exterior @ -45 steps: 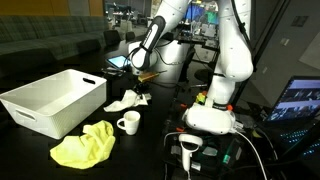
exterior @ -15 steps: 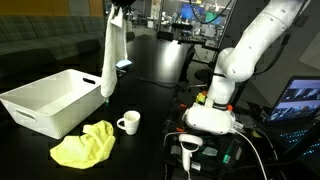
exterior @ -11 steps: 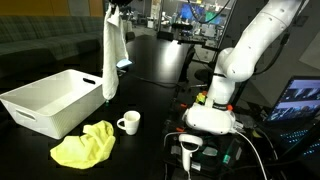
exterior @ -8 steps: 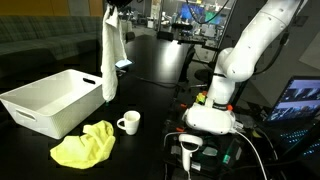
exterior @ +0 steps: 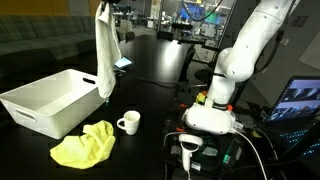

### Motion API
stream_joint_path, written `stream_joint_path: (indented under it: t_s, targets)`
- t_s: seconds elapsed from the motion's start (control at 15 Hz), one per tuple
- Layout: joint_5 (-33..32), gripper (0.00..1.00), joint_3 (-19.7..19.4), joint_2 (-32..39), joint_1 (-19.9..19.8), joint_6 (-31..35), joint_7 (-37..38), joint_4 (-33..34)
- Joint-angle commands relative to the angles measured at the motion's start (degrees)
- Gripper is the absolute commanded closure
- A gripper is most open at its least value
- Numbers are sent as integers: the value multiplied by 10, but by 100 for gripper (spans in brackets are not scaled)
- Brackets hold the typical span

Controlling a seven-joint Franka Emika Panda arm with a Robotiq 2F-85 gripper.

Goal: Put the towels into the basket and the marker and tape into the mug

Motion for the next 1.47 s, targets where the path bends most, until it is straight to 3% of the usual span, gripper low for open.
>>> stream_joint_path:
  t_s: [0.0, 0.6, 1.13, 1.2, 1.27, 1.4]
  targets:
    - [15, 98, 2, 106, -4, -33, 8, 143]
    - [47, 98, -24, 295, 32, -72, -25, 394]
    - [69, 98, -49, 441, 74, -171, -51, 585]
    - [60, 98, -31, 461, 64, -194, -52, 612]
    - [60, 68, -31, 477, 65, -221, -59, 634]
    - [59, 60, -28, 509, 63, -265, -74, 679]
